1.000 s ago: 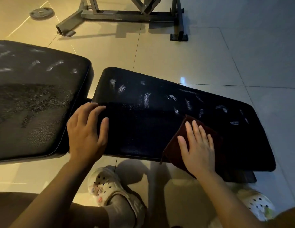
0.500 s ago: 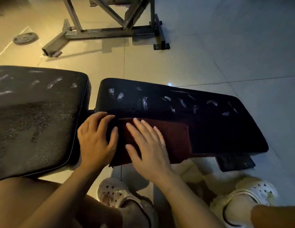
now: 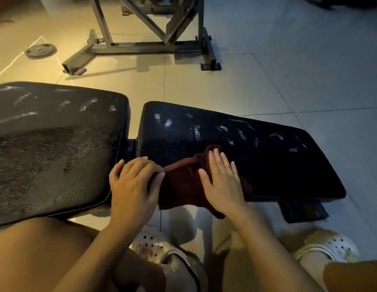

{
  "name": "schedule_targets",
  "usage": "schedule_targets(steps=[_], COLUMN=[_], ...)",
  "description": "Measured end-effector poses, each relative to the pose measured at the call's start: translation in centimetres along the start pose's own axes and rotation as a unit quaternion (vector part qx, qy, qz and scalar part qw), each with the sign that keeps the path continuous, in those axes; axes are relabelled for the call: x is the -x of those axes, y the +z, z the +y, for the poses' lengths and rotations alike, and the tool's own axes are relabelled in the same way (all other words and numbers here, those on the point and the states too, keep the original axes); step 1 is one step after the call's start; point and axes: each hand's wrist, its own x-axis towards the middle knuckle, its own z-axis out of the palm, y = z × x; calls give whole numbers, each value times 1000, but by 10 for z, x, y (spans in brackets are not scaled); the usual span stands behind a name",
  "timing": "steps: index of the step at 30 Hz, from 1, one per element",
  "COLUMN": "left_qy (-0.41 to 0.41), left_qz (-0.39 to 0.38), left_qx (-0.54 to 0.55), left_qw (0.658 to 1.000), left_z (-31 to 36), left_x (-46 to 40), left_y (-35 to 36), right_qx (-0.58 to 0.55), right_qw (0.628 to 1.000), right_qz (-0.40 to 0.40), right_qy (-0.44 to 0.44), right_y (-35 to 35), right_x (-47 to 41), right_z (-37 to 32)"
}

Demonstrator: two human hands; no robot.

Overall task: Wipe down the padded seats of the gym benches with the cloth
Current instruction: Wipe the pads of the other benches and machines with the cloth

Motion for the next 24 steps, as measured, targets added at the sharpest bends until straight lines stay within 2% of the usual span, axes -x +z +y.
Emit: schedule_targets(steps=[5, 9, 12, 15, 17, 20, 22, 24], left_qy=[-45, -71, -39, -14, -39, -107, -115, -124], left_qz=[35, 43, 39, 42, 34, -16, -44, -35], left_qx=[-2, -5, -54, -127, -158, -131, -147, -148], left_qw=[998, 997, 997, 991, 986, 986, 981, 981], left_z=[-8, -11, -22, -46, -60, -62, -60, -62], left_x=[24, 9, -4, -17, -22, -27, -26, -26], left_y=[-26, -30, -37, -55, -62, -46, -30, -24], right_qx=[-6, 7, 0, 26, 45, 36, 21, 21], right_qw=[981, 967, 977, 989, 994, 999, 999, 999], right_qz=[-26, -29, -13, 21, 28, 26, 30, 37], right_qy=[-191, -251, -214, -145, -93, -15, 19, 29], right_y=[7, 13, 12, 9, 6, -6, -10, -7], right_x=[-6, -21, -24, -22, -18, -11, -10, -12], right_z=[-52, -82, -65, -16, 28, 80, 84, 69])
